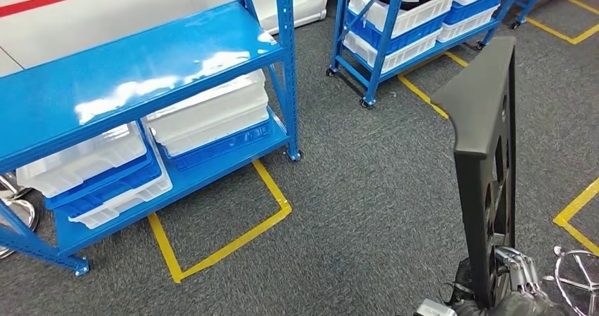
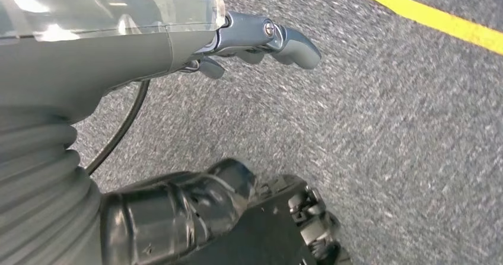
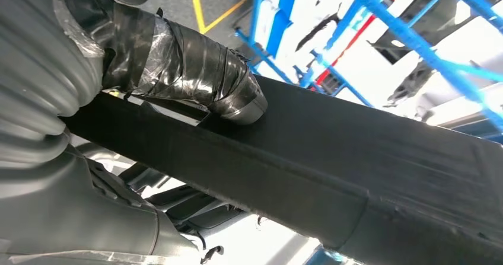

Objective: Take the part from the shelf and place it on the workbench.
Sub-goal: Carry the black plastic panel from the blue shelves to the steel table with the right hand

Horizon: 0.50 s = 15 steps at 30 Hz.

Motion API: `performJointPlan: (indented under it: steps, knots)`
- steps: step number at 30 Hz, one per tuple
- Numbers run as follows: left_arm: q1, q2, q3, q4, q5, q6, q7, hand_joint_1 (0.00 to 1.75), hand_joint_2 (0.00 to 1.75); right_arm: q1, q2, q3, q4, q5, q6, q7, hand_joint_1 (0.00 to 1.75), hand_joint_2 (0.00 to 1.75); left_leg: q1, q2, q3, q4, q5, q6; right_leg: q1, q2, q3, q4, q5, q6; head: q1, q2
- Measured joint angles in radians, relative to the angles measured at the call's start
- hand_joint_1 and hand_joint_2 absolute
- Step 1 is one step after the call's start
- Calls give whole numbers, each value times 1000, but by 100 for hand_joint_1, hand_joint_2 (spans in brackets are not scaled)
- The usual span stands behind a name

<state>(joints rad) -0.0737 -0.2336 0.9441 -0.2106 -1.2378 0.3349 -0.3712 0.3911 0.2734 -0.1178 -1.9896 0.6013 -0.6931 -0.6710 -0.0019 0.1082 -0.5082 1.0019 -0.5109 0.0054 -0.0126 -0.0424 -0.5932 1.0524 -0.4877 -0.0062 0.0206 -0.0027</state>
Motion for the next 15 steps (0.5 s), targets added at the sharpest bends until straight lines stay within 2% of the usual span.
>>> performJointPlan:
  steps: [1,3,5,6,7,8,9,10,12,13,14,15]
  knots:
    - [-2,0,0,0,0,0,0,0,175,1,0,-1,0,0,0,-1,175,175,2,-1,0,2,-4,-5,0,8,-1,-2,2,-6,0,0]
    - [-3,0,1,0,0,0,-1,0,175,2,3,-2,-2,-1,0,-2,175,175,8,-37,-16,44,-40,-14,-1,27,-2,-6,6,-19,0,0]
    - [-1,-1,3,0,0,0,-3,0,175,3,8,-3,-3,-2,0,-4,175,175,11,-86,-68,162,-108,-17,0,46,-4,-7,9,-29,0,0]
    - [1,-1,4,0,0,0,-3,0,175,3,10,-3,-2,-4,0,-6,175,175,11,-95,-100,231,-136,-16,3,58,-5,-7,10,-31,0,0]
    - [3,-1,4,0,0,0,-3,0,175,3,11,-5,-2,-6,0,-8,175,175,11,-99,-124,281,-149,-14,6,70,-6,-6,10,-33,0,0]
    - [4,0,5,0,0,0,-3,0,175,4,11,-7,-2,-8,0,-9,175,175,11,-100,-133,297,-142,-10,8,83,-6,-5,11,-33,0,0]
    - [5,0,5,0,0,0,-3,0,175,4,11,-9,-2,-10,0,-10,175,175,9,-104,-122,271,-115,-5,10,97,-5,-4,11,-34,0,0]
    - [4,0,5,0,0,1,-3,0,175,4,11,-12,-2,-11,0,-11,175,175,8,-114,-95,210,-75,2,10,110,-4,-3,11,-34,0,0]
    - [3,0,6,0,-1,2,-5,0,175,4,11,-16,-3,-12,0,-12,175,175,4,-160,-35,76,-16,14,9,134,-5,-1,13,-31,0,0]
    - [3,0,6,0,-1,2,-6,0,175,4,11,-17,-3,-12,0,-13,175,175,3,-178,-16,34,-4,17,7,145,-8,-1,15,-27,0,0]
    - [2,0,6,0,-1,3,-8,0,175,4,11,-18,-3,-12,0,-14,175,175,1,-187,-9,17,-5,17,5,155,-12,-1,18,-21,0,0]
    - [1,0,6,0,-1,3,-9,0,175,4,11,-19,-3,-12,0,-14,175,175,-1,-180,-7,9,-4,18,3,166,-16,-3,22,-15,0,0]
